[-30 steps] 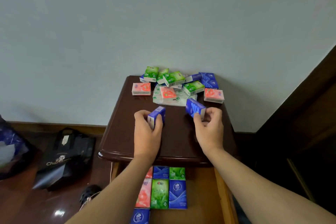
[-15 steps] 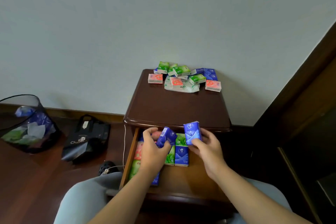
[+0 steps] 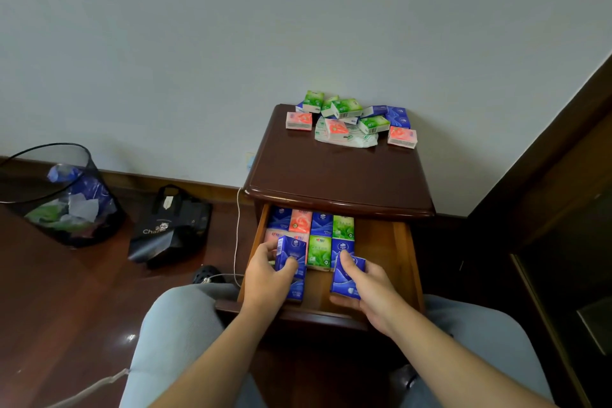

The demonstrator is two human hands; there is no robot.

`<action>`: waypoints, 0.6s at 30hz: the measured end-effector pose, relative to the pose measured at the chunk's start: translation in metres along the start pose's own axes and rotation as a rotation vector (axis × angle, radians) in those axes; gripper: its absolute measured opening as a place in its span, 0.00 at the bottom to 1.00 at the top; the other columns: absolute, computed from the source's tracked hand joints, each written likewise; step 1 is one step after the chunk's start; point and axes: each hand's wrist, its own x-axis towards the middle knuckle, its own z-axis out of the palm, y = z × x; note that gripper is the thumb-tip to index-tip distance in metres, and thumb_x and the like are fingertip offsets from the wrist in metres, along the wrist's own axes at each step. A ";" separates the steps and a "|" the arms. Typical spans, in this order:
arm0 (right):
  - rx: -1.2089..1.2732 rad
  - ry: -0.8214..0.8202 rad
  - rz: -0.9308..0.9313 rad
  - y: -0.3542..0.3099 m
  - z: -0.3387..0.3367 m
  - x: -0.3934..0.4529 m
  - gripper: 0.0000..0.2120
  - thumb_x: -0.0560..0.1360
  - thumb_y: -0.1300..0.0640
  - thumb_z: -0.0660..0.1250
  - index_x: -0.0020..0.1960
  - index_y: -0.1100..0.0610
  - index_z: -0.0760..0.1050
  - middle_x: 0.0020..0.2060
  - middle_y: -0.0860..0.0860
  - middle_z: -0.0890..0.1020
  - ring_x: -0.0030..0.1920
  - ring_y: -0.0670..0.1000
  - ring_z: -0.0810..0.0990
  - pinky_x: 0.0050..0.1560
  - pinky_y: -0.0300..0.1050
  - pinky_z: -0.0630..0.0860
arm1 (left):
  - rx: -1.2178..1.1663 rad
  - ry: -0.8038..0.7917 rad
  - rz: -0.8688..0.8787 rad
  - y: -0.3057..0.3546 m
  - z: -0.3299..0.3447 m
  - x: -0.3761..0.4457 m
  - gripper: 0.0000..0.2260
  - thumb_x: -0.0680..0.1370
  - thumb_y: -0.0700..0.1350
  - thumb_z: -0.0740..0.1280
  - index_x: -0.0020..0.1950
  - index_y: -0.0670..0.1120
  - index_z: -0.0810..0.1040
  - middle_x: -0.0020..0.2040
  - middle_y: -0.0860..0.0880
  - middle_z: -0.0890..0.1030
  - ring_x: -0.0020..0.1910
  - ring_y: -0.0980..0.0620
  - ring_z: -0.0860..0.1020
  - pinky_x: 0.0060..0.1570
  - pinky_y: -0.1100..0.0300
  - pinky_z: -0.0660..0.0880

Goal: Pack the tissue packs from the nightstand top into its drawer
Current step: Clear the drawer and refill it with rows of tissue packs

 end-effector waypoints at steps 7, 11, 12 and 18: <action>-0.101 0.033 0.068 0.006 0.011 0.006 0.24 0.73 0.68 0.78 0.64 0.58 0.74 0.55 0.56 0.84 0.49 0.56 0.87 0.38 0.52 0.86 | -0.011 0.028 0.015 -0.004 0.000 0.001 0.18 0.80 0.46 0.74 0.67 0.55 0.73 0.58 0.54 0.82 0.53 0.55 0.85 0.45 0.55 0.86; -0.067 0.111 0.102 0.005 0.008 0.013 0.20 0.73 0.63 0.76 0.63 0.58 0.76 0.52 0.57 0.86 0.47 0.56 0.87 0.38 0.52 0.85 | -0.009 0.035 0.008 -0.004 0.000 0.001 0.18 0.80 0.47 0.74 0.67 0.56 0.73 0.58 0.55 0.82 0.53 0.56 0.84 0.46 0.56 0.86; -0.083 0.121 0.103 0.004 0.007 0.014 0.19 0.73 0.62 0.74 0.63 0.57 0.77 0.52 0.56 0.87 0.48 0.55 0.86 0.35 0.49 0.84 | 0.000 0.033 0.012 -0.005 0.000 0.001 0.19 0.80 0.47 0.74 0.67 0.56 0.73 0.59 0.55 0.82 0.54 0.56 0.84 0.45 0.57 0.85; -0.251 0.122 0.093 0.006 0.015 0.014 0.28 0.70 0.49 0.80 0.62 0.52 0.69 0.53 0.54 0.82 0.51 0.54 0.83 0.35 0.47 0.80 | 0.026 0.044 0.024 -0.004 0.002 0.000 0.20 0.79 0.47 0.74 0.69 0.54 0.73 0.60 0.54 0.81 0.56 0.55 0.83 0.46 0.58 0.85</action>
